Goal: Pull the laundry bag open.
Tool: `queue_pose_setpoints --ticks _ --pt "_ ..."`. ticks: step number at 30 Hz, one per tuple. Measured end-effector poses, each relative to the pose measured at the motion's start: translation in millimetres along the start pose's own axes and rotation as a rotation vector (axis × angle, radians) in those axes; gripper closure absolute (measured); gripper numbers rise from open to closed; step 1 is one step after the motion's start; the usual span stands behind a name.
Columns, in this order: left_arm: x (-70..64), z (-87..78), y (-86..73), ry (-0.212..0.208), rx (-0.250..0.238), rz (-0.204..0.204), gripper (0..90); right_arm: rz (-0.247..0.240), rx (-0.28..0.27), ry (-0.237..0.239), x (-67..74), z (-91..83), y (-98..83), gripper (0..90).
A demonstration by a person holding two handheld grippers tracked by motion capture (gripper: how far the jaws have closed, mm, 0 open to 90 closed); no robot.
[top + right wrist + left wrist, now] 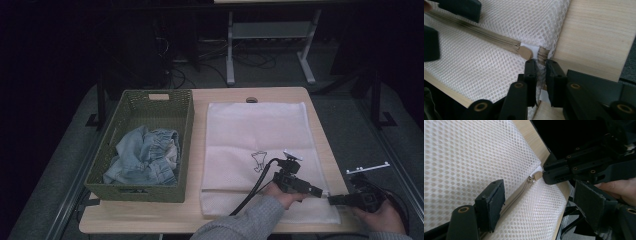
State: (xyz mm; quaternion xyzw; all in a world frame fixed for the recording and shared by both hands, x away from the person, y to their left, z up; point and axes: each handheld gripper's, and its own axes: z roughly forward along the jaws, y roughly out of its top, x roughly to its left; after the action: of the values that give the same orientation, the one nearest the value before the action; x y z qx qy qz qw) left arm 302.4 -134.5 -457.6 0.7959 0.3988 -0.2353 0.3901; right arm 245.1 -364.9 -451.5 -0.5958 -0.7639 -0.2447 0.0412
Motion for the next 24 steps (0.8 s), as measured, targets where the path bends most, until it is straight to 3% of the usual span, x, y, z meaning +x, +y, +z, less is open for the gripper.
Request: queue_pose_setpoints --ticks 4,6,9,13,20,22,23,24 --pt "1.7 5.9 -1.0 -0.003 0.024 -0.002 35.2 -0.003 0.004 0.005 0.3 0.3 0.2 83.1" --pt "2.6 7.8 -1.3 -0.004 0.038 0.011 49.9 -0.010 -0.005 0.012 -0.4 -0.3 -0.4 83.6" --pt "4.8 8.4 -1.0 -0.012 0.043 0.008 57.5 -0.012 -0.016 0.020 -0.3 -2.1 -0.7 83.9" --pt "6.2 9.8 -0.9 -0.027 0.044 -0.004 60.4 -0.023 -0.049 0.040 2.6 -8.2 -0.2 84.4" --pt "10.5 6.6 -0.5 -0.093 0.022 -0.042 57.5 -0.054 -0.100 0.071 10.5 -18.1 1.9 85.0" --pt "14.9 4.7 -1.5 -0.139 0.013 -0.071 56.5 -0.065 -0.116 0.086 13.6 -21.0 2.7 85.2" --pt "14.9 4.7 -1.5 -0.139 0.013 -0.071 56.5 -0.065 -0.116 0.086 13.6 -21.0 2.7 85.2" --pt "19.0 2.2 -2.5 -0.184 -0.006 -0.092 55.3 -0.080 -0.138 0.104 17.8 -24.8 3.8 85.3"
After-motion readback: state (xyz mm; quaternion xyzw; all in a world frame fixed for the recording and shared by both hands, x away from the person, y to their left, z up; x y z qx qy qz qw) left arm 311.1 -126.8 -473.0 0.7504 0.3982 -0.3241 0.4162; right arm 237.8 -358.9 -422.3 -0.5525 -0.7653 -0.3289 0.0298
